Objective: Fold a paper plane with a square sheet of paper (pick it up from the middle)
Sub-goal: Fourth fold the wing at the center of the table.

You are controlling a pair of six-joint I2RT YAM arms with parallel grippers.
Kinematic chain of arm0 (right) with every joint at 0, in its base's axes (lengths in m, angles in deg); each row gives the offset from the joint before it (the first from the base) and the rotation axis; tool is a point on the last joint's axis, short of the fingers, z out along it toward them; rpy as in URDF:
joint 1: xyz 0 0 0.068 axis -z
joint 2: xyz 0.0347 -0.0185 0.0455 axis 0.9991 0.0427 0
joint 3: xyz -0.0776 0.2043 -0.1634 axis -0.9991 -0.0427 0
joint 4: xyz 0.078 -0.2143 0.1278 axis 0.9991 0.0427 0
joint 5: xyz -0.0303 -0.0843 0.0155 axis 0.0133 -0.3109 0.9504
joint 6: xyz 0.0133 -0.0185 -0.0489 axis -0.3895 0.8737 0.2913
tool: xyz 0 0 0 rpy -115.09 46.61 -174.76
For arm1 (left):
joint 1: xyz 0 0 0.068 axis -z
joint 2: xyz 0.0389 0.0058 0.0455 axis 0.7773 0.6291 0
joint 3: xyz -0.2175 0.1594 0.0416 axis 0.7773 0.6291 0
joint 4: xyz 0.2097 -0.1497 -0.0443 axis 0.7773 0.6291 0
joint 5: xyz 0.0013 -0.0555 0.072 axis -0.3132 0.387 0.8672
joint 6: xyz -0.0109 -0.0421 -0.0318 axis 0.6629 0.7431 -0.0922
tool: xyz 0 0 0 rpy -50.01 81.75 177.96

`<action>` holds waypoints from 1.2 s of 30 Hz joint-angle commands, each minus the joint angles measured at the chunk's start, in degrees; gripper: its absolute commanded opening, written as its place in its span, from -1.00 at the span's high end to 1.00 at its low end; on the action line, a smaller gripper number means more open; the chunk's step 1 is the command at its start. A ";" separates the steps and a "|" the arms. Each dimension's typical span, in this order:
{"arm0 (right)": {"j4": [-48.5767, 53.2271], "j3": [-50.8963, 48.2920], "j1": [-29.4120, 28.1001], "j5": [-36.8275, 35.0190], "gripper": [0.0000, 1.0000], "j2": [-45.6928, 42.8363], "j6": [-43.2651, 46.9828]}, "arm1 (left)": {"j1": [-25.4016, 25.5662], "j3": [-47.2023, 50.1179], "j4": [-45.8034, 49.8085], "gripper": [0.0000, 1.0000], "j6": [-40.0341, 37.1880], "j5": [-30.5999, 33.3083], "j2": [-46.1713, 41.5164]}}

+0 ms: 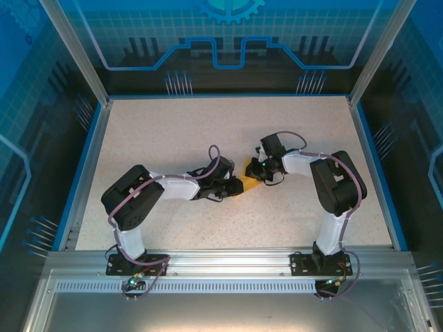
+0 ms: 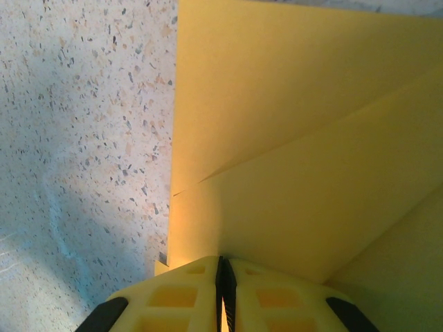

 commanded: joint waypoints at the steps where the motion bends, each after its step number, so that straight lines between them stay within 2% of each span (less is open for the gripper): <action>1: 3.46 -2.19 0.71 -3.70 0.73 2.37 -0.02 | 0.15 -1.14 0.57 0.55 0.89 -1.71 1.59; 20: 3.78 -2.20 0.52 -4.40 0.73 2.78 -0.15 | 0.26 1.53 3.51 0.56 2.84 -2.40 2.75; 28: 4.15 -2.01 0.45 -4.80 0.73 2.96 -0.16 | 0.54 1.45 10.91 0.59 1.90 0.05 2.66; 36: 4.83 -1.48 0.27 -5.38 0.73 3.88 -0.02 | 0.81 1.58 15.90 0.68 0.68 -0.11 1.10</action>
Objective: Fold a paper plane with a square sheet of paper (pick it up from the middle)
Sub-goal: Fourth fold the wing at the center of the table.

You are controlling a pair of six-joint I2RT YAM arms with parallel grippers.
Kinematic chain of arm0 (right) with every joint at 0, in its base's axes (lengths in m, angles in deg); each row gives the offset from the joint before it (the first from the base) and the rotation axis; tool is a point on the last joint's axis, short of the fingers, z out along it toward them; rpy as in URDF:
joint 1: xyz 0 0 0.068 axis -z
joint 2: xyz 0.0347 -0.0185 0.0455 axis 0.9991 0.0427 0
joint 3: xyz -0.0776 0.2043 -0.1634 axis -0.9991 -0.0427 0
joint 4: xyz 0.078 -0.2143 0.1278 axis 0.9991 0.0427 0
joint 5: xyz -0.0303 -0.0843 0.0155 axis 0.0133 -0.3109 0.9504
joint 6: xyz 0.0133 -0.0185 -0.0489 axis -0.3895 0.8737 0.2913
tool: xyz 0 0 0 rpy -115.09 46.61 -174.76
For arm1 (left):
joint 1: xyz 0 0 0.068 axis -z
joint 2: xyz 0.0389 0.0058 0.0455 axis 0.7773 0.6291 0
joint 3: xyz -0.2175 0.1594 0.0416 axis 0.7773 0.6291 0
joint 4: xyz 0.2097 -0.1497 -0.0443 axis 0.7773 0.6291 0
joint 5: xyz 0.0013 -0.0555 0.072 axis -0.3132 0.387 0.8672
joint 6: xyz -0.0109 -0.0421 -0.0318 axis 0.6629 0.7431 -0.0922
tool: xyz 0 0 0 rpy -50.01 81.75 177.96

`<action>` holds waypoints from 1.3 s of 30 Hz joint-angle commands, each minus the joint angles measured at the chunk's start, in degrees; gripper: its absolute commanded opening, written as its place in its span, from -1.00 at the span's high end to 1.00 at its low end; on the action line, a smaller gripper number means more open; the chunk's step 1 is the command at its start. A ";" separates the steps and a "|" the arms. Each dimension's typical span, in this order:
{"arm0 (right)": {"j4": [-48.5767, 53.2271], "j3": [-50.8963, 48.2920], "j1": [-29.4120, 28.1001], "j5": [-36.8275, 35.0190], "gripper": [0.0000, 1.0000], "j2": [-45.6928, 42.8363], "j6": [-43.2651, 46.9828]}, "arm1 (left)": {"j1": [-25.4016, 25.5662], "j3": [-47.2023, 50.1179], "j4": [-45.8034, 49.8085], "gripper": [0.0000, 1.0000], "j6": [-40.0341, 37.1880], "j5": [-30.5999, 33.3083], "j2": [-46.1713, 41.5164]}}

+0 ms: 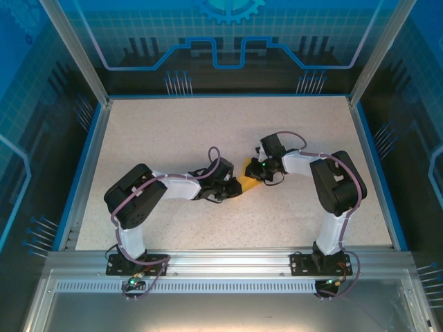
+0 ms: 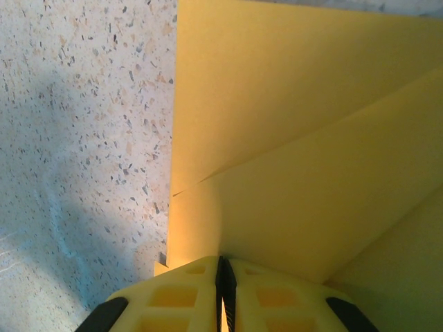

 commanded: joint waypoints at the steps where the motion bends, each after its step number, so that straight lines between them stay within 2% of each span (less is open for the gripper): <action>1: 4.82 -1.44 0.29 -5.53 0.73 3.82 0.03 | 0.82 1.58 14.62 0.71 -0.96 0.22 -0.15; 8: 5.36 -1.16 0.20 -5.93 0.73 4.24 0.06 | 0.81 1.48 18.25 0.80 -2.42 0.12 -3.03; 14: 5.49 -0.91 0.12 -5.76 0.73 4.27 0.15 | 0.70 0.40 20.88 0.79 -4.92 1.46 -7.94; 20: 5.21 -0.42 0.03 -4.75 0.73 3.64 0.31 | -0.03 0.57 13.23 0.75 -3.76 4.76 -12.30; 25: 4.27 -0.08 0.03 -3.39 0.73 2.55 0.50 | -0.02 -0.65 4.79 0.73 -2.02 2.95 -8.79; 39: 0.69 -0.44 0.16 1.02 0.68 -1.30 1.20 | -0.01 -6.06 2.09 0.74 -2.47 2.31 1.19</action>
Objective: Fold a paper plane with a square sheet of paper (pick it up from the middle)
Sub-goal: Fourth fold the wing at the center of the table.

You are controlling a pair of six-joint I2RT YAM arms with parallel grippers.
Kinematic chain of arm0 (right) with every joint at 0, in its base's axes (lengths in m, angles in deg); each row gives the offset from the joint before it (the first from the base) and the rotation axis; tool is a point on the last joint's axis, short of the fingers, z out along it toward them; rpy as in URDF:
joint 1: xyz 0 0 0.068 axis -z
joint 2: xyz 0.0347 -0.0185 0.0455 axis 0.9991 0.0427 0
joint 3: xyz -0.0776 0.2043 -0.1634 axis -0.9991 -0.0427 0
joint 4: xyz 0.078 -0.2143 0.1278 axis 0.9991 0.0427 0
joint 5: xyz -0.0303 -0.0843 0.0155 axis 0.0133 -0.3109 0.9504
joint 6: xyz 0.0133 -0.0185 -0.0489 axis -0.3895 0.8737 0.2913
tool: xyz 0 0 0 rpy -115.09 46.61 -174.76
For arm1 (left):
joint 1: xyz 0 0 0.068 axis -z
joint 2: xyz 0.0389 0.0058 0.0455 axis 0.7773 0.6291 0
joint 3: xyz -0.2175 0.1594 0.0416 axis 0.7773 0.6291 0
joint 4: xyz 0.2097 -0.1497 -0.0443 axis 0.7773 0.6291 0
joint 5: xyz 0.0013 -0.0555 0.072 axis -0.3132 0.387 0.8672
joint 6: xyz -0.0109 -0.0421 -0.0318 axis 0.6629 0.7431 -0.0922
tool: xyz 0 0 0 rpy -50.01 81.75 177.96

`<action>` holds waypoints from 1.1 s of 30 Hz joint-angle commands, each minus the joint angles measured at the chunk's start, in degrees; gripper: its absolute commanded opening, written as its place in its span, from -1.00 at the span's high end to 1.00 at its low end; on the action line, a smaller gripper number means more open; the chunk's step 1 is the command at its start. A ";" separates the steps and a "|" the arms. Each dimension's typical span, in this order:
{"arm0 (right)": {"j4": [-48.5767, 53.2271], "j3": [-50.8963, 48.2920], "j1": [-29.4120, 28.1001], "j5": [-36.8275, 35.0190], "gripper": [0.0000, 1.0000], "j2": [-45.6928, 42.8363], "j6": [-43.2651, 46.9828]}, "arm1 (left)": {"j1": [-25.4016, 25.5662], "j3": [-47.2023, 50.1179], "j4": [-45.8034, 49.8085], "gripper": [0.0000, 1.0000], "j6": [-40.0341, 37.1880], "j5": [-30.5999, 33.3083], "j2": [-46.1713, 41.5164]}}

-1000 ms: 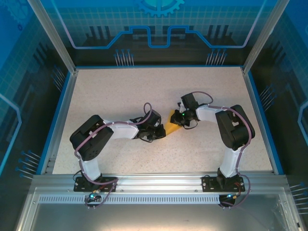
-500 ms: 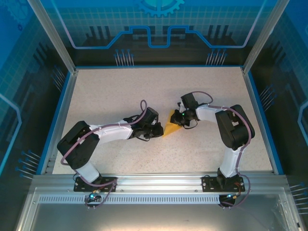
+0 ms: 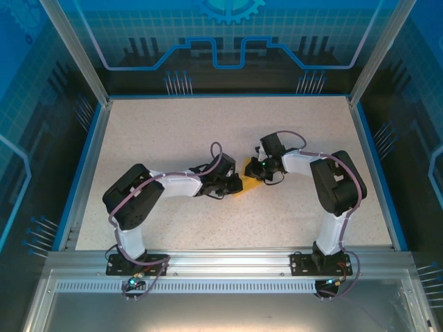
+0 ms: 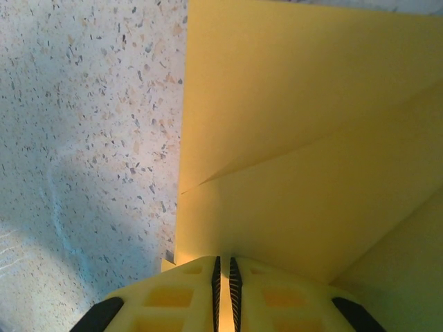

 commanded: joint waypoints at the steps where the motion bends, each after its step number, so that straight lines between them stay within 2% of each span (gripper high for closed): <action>1: 0.06 -1.13 0.20 0.24 0.67 -1.28 0.94 | -0.22 -1.78 -1.36 0.74 0.44 -0.31 1.90; 9: -0.75 -1.13 0.42 1.51 0.66 -2.66 1.25 | -0.16 -1.87 1.20 0.78 0.44 0.68 3.66; 16: -2.14 -2.81 0.67 2.49 0.62 -8.75 2.87 | -0.22 -0.46 2.83 0.88 1.19 0.35 4.83; 23: -2.14 -5.45 -1.29 3.33 0.77 -7.92 2.96 | -0.17 -0.02 3.27 0.99 1.56 0.39 4.83; 28: -2.85 -5.46 -2.57 5.62 0.90 -5.93 3.18 | -0.19 0.40 3.33 1.00 1.63 0.31 4.66; 33: -2.27 -4.80 -2.97 6.76 0.94 -3.19 3.45 | -0.22 0.64 2.94 1.00 1.98 0.26 4.57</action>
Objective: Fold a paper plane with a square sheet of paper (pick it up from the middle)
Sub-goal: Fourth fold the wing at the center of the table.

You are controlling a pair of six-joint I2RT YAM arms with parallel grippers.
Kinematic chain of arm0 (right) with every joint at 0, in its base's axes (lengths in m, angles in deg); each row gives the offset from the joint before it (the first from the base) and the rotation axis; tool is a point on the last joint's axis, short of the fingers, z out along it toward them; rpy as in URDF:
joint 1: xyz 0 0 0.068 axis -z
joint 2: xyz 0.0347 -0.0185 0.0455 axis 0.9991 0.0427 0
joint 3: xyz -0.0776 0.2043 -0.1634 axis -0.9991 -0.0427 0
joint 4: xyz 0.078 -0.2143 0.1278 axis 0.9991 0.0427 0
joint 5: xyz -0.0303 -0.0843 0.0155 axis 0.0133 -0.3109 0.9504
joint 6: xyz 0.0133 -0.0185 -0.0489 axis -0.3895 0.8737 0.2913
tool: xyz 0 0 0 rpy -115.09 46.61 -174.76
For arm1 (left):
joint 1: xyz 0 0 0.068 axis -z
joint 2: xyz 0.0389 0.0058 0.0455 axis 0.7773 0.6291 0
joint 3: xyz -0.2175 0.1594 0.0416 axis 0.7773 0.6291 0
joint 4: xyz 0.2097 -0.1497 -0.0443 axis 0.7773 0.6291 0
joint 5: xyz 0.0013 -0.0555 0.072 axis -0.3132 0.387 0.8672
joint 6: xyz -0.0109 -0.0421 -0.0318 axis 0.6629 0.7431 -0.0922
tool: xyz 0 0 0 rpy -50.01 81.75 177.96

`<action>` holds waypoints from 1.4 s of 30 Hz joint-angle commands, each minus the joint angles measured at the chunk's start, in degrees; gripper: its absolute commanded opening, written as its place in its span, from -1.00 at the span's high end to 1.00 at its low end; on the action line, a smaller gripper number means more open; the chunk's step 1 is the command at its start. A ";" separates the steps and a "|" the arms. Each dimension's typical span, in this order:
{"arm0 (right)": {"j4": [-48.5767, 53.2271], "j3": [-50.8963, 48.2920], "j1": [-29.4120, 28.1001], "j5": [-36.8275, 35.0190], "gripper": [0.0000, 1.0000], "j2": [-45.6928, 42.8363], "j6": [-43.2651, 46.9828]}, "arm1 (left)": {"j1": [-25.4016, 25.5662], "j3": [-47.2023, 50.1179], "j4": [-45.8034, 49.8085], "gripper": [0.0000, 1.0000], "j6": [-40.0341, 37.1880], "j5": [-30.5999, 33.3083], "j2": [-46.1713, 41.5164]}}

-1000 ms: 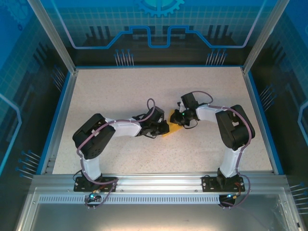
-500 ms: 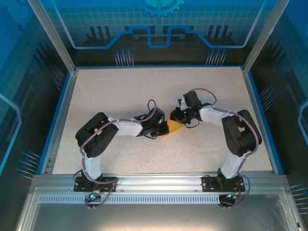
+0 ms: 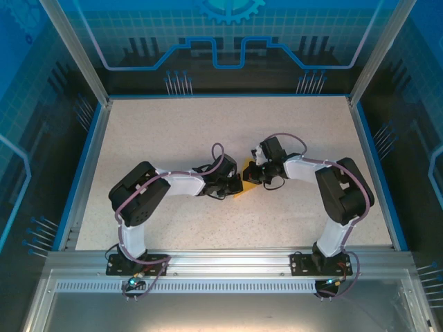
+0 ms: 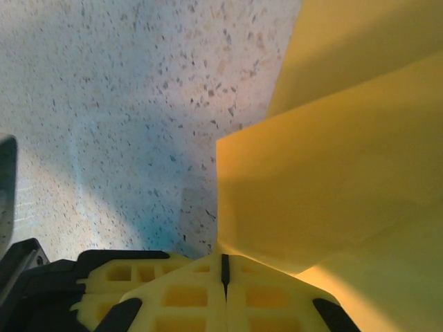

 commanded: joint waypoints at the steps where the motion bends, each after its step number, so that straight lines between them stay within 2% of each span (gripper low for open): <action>1: -0.02 0.16 -0.64 2.56 0.94 2.71 0.74 | -0.13 1.26 3.61 1.00 0.50 0.26 1.60; 17: 2.07 1.45 0.04 -0.37 0.97 7.73 0.33 | -0.10 3.46 -0.50 1.00 1.70 -2.19 -5.40; 29: 0.35 1.41 0.35 2.05 0.98 6.05 0.46 | -0.09 4.17 5.72 1.00 1.84 -0.90 -2.82; 37: -1.94 -0.21 -0.94 5.54 0.97 1.11 2.04 | -0.11 4.56 5.02 1.00 2.45 -0.97 -1.73; 42: -1.60 -1.21 -1.74 5.12 0.97 1.59 1.20 | -0.15 4.76 4.61 1.00 2.51 -1.05 -1.91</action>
